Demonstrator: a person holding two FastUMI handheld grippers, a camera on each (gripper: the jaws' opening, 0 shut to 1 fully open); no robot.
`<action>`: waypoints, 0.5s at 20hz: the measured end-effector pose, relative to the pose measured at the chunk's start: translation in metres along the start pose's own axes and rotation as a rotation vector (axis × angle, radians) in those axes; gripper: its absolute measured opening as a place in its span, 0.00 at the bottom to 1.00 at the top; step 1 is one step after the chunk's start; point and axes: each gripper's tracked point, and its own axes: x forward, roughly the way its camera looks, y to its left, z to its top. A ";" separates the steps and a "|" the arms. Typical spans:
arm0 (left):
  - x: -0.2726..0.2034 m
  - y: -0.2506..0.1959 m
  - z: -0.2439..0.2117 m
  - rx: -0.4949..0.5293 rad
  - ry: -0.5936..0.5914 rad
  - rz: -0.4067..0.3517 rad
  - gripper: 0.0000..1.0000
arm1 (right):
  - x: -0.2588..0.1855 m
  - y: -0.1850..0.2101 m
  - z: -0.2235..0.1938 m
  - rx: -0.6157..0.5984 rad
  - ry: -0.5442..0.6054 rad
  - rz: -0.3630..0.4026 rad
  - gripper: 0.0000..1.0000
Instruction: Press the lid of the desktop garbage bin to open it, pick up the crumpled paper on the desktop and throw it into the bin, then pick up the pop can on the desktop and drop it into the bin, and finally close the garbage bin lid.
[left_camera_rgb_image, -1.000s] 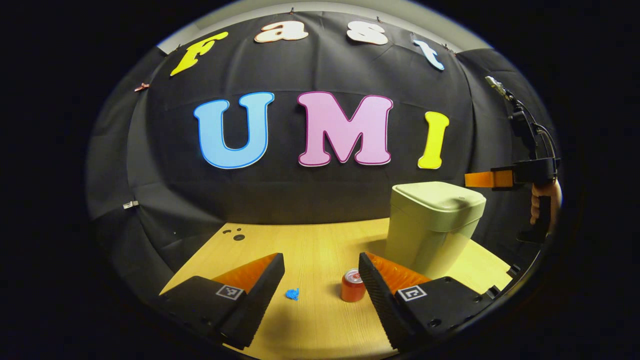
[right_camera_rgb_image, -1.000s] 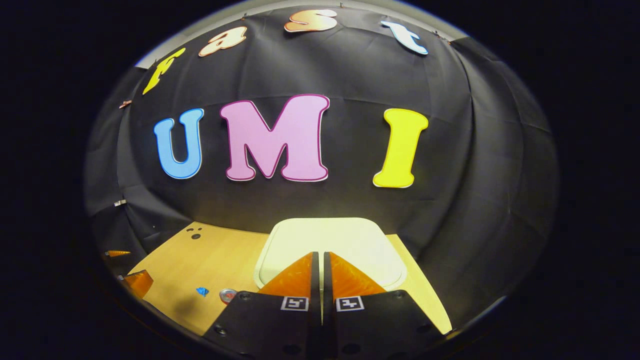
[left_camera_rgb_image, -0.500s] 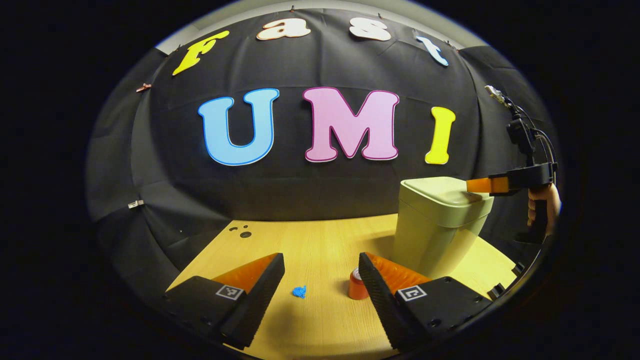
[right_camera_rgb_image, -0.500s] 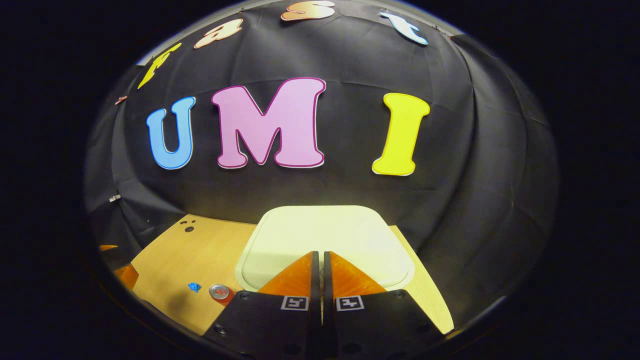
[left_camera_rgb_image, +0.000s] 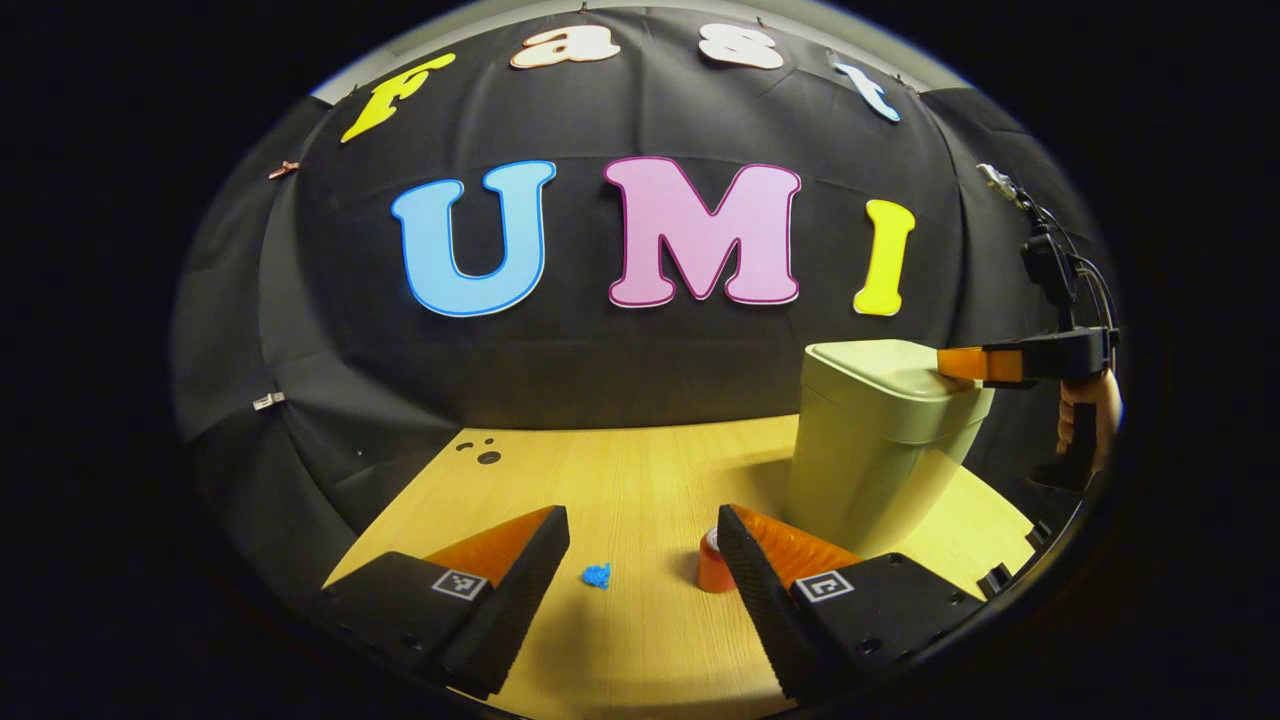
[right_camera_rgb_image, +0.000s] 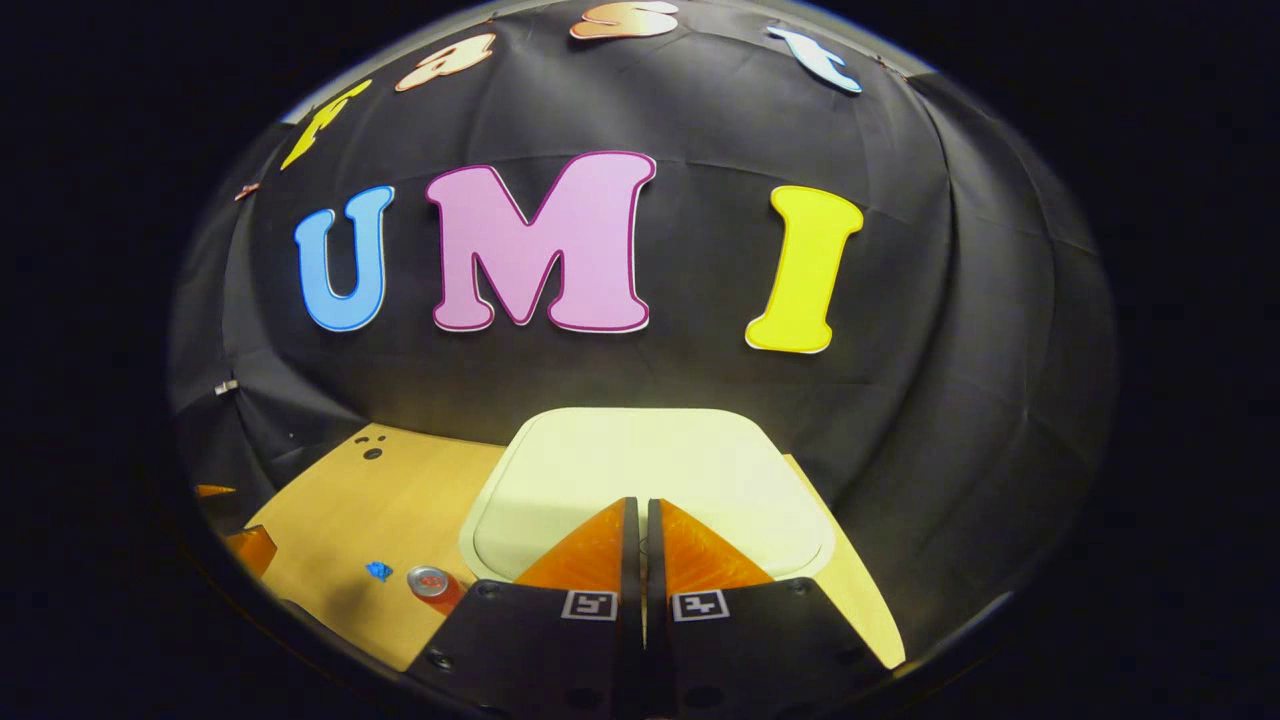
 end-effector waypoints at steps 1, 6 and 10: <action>0.001 -0.001 0.000 0.000 0.001 -0.002 0.96 | 0.000 0.000 -0.001 0.003 0.006 -0.006 0.05; 0.005 -0.008 -0.003 0.008 0.006 -0.017 0.96 | -0.001 0.000 -0.003 0.081 0.026 0.025 0.05; 0.003 -0.010 0.001 0.018 -0.010 -0.023 0.96 | 0.000 0.000 0.002 0.041 0.010 0.015 0.05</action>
